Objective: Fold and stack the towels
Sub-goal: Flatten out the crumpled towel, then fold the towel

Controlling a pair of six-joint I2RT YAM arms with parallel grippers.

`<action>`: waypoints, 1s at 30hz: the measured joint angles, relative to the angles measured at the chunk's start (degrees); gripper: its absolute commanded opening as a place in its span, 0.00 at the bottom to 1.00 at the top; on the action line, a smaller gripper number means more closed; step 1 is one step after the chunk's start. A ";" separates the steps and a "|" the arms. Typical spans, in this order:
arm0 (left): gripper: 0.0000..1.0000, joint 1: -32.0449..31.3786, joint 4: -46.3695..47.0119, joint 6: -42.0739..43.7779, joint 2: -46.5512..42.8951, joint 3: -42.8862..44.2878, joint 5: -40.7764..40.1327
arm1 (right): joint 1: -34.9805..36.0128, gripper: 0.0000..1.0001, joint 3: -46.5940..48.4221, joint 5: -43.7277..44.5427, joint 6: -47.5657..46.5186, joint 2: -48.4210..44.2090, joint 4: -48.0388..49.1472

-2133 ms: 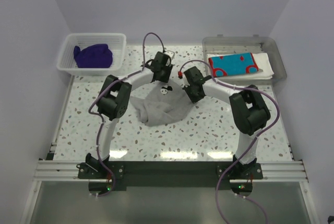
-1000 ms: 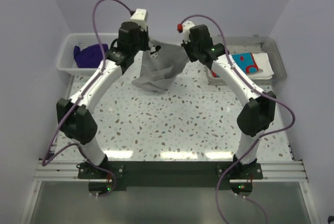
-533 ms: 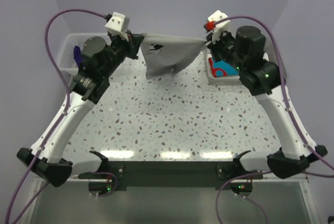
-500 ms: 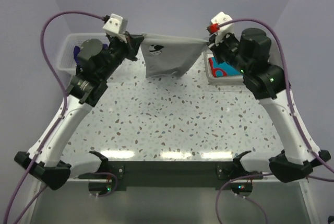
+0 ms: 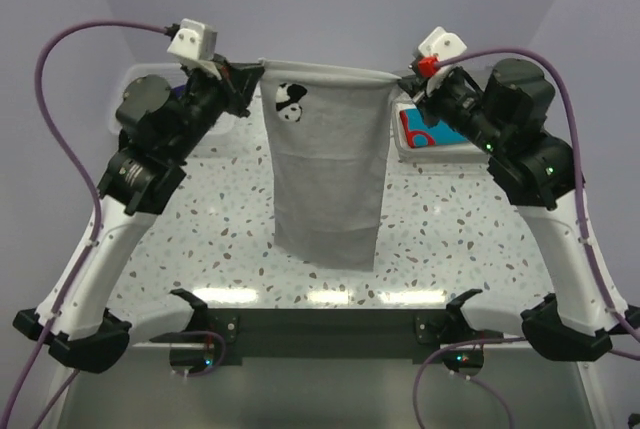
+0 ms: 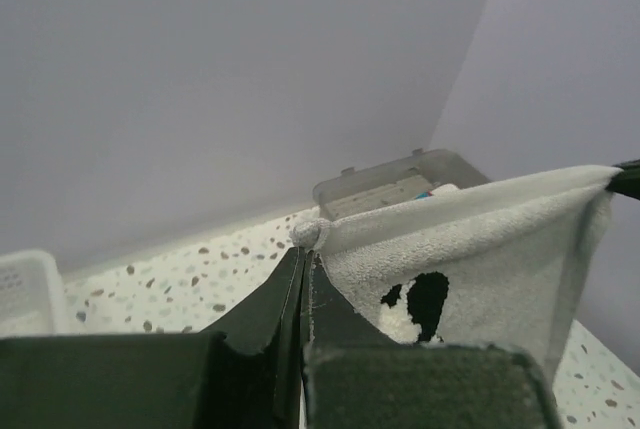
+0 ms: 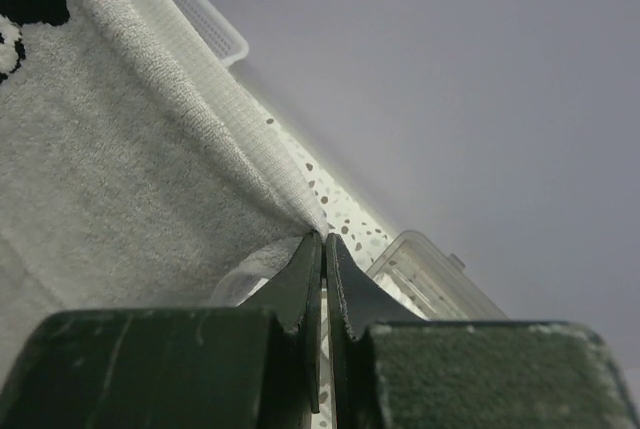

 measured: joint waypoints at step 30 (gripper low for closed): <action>0.00 11.39 16.92 -4.79 50.75 -1.40 -8.31 | -7.02 0.00 5.68 8.22 -6.29 50.71 13.27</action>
